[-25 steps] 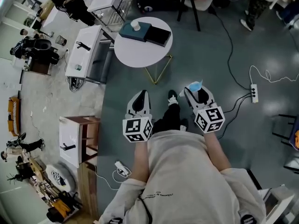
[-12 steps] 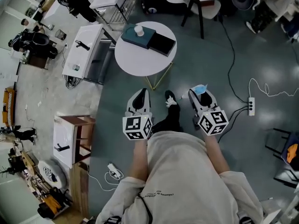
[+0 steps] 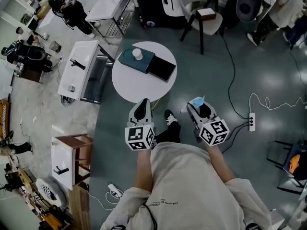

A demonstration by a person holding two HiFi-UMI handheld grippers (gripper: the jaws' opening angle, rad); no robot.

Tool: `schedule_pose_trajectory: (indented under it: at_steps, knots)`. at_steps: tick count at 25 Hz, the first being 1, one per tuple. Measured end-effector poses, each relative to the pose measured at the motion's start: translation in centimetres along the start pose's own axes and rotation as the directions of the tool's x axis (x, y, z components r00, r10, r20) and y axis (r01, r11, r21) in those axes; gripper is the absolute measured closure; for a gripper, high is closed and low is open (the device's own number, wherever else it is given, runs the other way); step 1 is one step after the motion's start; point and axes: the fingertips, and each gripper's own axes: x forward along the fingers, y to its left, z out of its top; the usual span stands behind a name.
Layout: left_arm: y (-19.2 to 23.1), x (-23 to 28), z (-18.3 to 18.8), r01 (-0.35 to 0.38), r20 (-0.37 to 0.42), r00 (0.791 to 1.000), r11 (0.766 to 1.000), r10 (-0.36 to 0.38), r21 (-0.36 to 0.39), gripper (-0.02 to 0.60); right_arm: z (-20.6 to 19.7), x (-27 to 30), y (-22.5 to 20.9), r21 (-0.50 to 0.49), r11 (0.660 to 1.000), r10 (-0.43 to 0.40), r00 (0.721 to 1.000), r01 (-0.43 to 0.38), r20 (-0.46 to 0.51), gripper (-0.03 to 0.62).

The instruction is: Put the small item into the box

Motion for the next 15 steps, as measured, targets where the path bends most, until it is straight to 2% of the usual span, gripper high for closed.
schedule_pose_trajectory:
  at_steps: [4,9,15]
  knots:
    - [2.3,4.1,0.5,-0.004,-0.007,1.0,1.0,0.003,-0.03,0.557,1.1,2.8,-1.7,-0.047,0.999,-0.007,0.999,0.004,-0.045,0.372]
    - [8.2,9.2,0.0,-0.042,-0.01,0.999,0.996,0.041,-0.077,0.557,0.8,10.2,-3.9,-0.068,0.998,-0.009,0.995,0.002,-0.096,0.372]
    - [7.2,14.5,3.8,-0.066,-0.023,0.998,0.995,0.064,-0.081,0.556,5.8,13.7,-7.2,-0.061,0.997,0.038,0.993,-0.045,-0.114,0.372]
